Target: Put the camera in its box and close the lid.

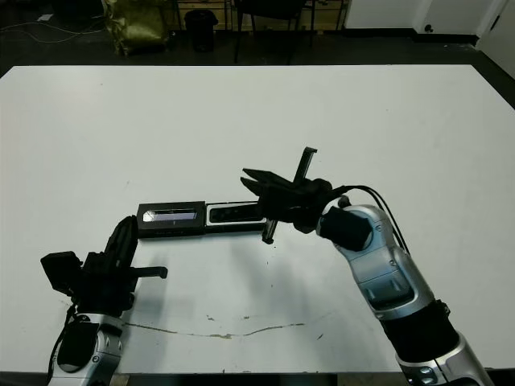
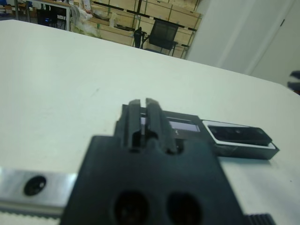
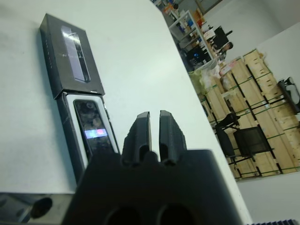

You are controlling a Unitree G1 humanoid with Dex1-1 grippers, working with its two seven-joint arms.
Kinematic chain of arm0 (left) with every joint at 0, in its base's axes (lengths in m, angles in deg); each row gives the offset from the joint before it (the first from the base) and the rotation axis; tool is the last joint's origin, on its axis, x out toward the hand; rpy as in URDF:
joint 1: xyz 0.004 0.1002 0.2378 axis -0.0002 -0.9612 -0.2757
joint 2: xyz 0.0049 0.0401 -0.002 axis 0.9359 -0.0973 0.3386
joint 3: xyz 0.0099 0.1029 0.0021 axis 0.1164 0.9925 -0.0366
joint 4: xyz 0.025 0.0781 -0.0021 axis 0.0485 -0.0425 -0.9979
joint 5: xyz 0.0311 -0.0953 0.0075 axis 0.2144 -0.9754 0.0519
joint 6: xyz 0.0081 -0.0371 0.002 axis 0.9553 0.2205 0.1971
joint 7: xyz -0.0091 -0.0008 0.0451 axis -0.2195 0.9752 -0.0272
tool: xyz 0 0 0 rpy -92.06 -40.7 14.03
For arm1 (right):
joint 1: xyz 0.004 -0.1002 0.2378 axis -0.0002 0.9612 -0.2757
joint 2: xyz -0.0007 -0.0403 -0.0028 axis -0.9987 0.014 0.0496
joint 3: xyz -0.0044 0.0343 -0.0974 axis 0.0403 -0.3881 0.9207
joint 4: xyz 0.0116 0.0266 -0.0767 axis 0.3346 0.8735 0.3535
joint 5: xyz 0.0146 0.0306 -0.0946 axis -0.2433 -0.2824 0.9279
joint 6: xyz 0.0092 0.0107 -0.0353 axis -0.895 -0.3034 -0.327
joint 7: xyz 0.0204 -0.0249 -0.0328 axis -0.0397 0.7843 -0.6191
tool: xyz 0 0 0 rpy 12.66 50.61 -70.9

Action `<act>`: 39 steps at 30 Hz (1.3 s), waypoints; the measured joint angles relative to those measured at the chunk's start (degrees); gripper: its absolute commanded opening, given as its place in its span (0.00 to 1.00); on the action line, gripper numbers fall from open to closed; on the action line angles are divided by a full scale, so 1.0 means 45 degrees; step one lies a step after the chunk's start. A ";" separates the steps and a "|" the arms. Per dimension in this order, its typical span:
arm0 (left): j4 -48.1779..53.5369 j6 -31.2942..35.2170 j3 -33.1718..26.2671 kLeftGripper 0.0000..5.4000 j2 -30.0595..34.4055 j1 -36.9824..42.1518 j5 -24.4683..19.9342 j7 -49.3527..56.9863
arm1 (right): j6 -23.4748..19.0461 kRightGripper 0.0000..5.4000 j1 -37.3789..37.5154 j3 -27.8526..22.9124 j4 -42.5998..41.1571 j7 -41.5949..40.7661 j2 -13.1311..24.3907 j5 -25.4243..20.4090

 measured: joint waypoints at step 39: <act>0.0107 0.0068 0.0081 0.00 -0.0022 -0.0194 0.0169 0.0228 | 0.0087 0.00 -0.0393 0.1847 0.2597 0.0098 -0.0154 0.2296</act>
